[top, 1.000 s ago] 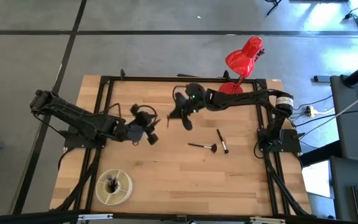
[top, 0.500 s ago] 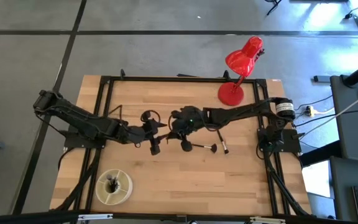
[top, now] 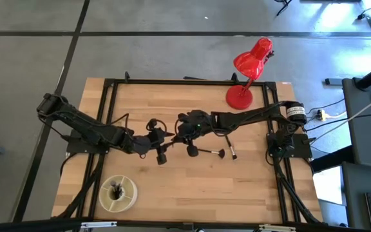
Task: Pick & Place Makeup Brushes
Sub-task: Put the black eyeshadow brush into the makeup organizer
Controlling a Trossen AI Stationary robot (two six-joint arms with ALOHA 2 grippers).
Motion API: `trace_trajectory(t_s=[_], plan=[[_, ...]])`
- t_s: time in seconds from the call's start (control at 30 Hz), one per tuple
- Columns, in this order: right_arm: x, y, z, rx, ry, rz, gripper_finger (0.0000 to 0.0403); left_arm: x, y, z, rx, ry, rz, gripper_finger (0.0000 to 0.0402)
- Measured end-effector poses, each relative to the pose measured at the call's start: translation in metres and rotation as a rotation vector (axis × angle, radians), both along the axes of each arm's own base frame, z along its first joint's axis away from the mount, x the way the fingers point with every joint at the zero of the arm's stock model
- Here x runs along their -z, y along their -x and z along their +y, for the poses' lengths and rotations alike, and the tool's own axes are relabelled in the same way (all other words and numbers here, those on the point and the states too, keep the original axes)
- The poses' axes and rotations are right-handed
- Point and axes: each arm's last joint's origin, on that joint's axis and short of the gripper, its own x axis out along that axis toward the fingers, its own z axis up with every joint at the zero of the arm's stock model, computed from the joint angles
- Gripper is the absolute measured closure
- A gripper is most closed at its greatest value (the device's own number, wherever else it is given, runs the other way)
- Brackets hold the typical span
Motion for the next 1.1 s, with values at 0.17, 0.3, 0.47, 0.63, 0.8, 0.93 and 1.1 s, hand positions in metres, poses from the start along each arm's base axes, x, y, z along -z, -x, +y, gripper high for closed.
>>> trace_trajectory(t_s=[0.17,0.3,0.47,0.63,0.8,0.93,1.1], plan=[[-0.001,-0.001,0.0,0.0,0.0,-0.013,0.0383,0.002,0.0,0.002,0.017,0.011,0.019,0.0312],[-0.001,-0.001,0.0,-0.001,0.0,-0.016,0.0383,0.003,0.0,0.003,0.008,0.03,0.029,0.0357],[-0.001,-0.001,0.0,0.0,-0.001,-0.015,0.0382,0.003,0.001,0.003,0.005,0.028,0.032,0.0394],[-0.002,-0.001,0.001,-0.026,-0.065,-0.012,0.0353,-0.004,0.01,0.0,0.096,0.06,0.048,0.0397],[-0.004,-0.001,0.002,-0.05,-0.135,-0.015,0.0294,-0.017,0.033,-0.005,0.332,0.145,0.116,0.0399],[-0.001,0.0,0.002,-0.041,-0.178,0.026,0.0256,-0.026,0.064,-0.018,0.633,0.173,0.205,0.0399],[0.001,0.001,0.002,-0.015,-0.19,0.053,0.0238,-0.048,0.107,-0.013,0.693,0.254,0.176,0.0399]])
